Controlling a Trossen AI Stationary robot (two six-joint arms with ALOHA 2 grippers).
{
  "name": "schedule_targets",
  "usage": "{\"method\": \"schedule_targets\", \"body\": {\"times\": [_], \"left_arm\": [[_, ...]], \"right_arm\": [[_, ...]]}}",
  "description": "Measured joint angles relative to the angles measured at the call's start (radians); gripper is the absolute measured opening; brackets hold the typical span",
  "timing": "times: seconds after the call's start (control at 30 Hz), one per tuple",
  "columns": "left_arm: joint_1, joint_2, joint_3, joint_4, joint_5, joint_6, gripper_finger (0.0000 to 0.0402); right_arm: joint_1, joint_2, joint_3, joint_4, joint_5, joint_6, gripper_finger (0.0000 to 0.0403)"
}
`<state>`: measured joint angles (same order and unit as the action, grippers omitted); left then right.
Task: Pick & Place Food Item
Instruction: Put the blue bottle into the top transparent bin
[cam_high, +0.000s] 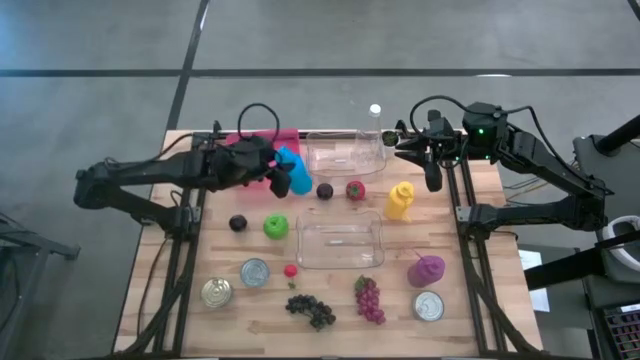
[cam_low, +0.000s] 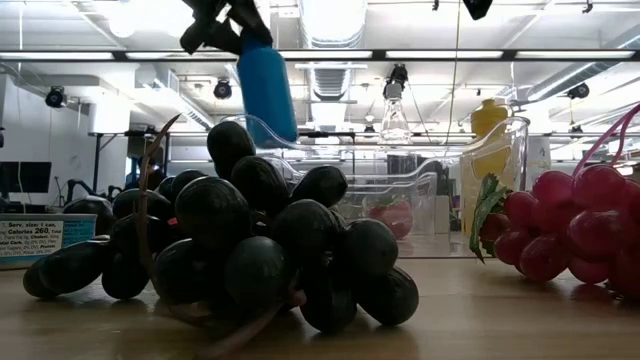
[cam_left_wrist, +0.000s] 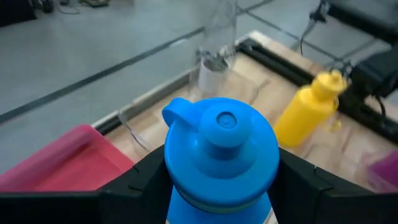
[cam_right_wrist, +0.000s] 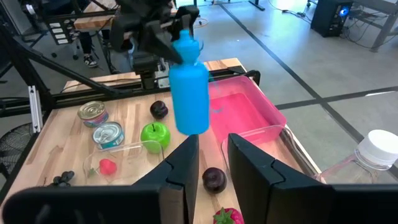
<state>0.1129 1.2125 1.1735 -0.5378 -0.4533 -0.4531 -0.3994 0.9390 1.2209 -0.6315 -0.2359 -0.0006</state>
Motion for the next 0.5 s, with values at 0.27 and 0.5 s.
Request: {"method": "schedule_targets", "body": {"times": [0.27, 0.5], "left_arm": [[0.073, 0.006, 0.014, 0.114, 0.0, 0.009, 0.021], [0.171, 0.059, 0.029, 0.23, 0.083, 0.064, 0.021]], "right_arm": [[0.0, 0.0, 0.0, 0.0, 0.0, 0.0, 0.0095], [0.0, 0.0, 0.0, 0.0, 0.0, 0.0, 0.0089]]}}
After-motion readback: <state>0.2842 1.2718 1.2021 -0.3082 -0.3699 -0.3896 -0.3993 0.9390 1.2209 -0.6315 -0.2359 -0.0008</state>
